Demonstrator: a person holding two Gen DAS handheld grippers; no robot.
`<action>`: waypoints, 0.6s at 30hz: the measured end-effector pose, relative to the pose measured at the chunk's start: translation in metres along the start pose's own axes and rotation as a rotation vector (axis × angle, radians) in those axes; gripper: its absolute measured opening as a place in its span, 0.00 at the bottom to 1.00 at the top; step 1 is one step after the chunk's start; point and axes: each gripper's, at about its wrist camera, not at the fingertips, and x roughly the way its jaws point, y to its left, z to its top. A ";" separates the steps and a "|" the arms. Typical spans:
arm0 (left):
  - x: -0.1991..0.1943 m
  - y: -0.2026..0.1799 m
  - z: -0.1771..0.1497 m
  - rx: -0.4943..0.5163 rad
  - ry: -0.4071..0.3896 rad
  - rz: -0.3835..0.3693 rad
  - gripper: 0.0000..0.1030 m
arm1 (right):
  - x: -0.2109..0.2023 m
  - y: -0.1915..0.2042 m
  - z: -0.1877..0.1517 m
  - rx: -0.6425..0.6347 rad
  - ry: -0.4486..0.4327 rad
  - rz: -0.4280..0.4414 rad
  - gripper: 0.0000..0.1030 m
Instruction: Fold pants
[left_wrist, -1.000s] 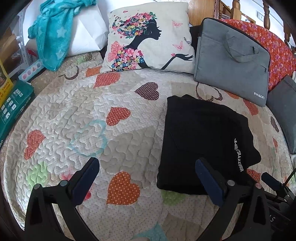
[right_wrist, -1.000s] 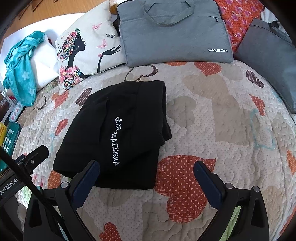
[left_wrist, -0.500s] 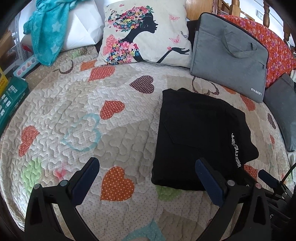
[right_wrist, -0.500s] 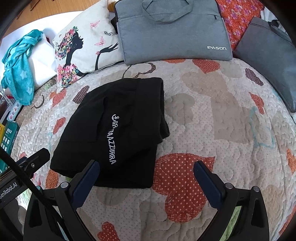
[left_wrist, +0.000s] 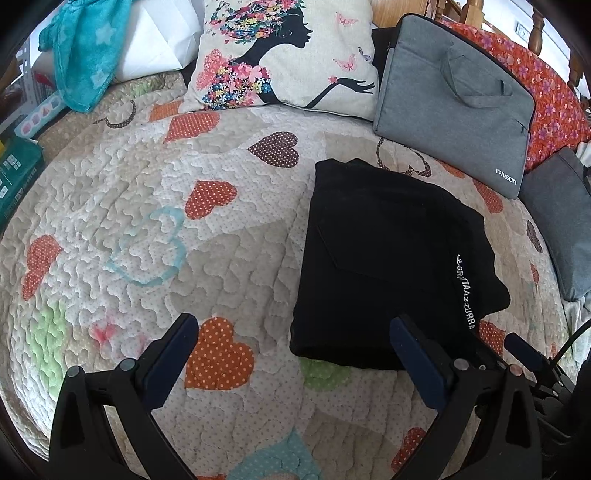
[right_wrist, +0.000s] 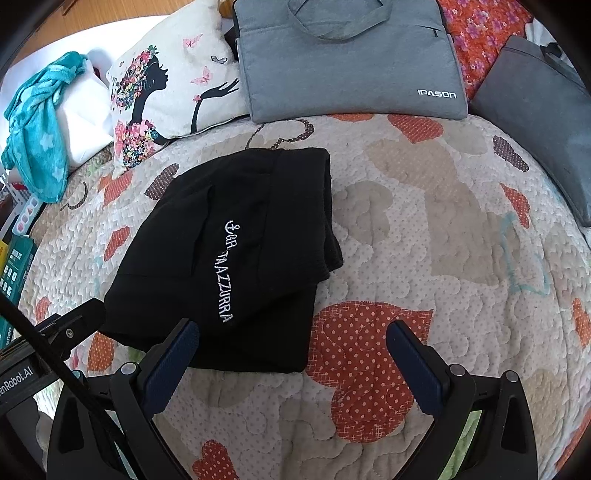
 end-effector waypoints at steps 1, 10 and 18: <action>0.000 0.000 0.000 -0.001 0.003 -0.004 1.00 | 0.000 0.000 0.000 -0.001 0.001 -0.001 1.00; 0.004 0.003 -0.002 -0.016 0.033 -0.024 1.00 | 0.002 0.002 0.000 -0.014 0.011 -0.002 1.00; 0.006 0.005 -0.002 -0.025 0.046 -0.038 1.00 | 0.006 0.002 0.000 -0.015 0.026 -0.003 1.00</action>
